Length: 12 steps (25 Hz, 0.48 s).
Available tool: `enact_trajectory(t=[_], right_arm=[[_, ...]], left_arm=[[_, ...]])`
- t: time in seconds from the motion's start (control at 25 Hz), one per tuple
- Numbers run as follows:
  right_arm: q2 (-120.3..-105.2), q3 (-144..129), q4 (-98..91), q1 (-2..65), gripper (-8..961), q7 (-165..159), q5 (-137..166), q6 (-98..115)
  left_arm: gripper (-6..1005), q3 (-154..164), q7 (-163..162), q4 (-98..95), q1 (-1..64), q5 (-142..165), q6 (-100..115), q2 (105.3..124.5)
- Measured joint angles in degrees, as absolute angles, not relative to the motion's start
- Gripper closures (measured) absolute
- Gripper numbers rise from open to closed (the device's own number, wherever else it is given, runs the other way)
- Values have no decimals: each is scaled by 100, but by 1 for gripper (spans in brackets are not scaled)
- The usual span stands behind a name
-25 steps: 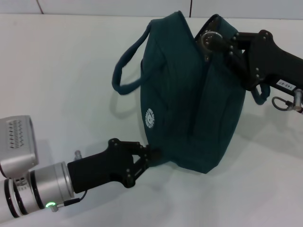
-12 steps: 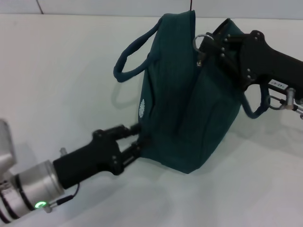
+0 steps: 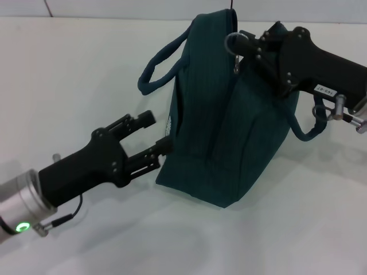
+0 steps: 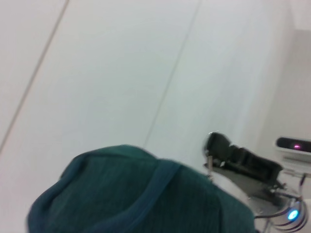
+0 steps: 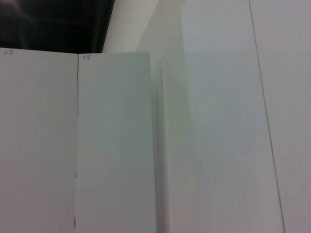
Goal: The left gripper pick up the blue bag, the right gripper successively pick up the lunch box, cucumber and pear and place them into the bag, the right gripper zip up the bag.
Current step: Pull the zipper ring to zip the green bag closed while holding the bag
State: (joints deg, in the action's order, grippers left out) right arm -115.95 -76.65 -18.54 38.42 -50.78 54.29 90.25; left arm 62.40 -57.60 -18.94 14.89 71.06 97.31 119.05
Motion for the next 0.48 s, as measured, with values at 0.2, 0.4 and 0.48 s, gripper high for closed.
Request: enact_trajectory(t=[0.2, 0.4, 0.48], right_arm=[[-11603, -7664, -1854, 3995, 870, -5074, 5427, 8952], [-11601, -7663, -1854, 4137, 868, -5071, 5415, 8809], [-11601, -7662, -1854, 4189, 868, -5070, 5413, 8774]], left_arm=[[260, 6236, -5730, -2015, 1673, 7043, 9626, 11958], [234, 6231, -5602, -2006, 1900, 6911, 9315, 11993], [236, 6233, -5558, -1987, 1984, 6882, 9202, 12003]])
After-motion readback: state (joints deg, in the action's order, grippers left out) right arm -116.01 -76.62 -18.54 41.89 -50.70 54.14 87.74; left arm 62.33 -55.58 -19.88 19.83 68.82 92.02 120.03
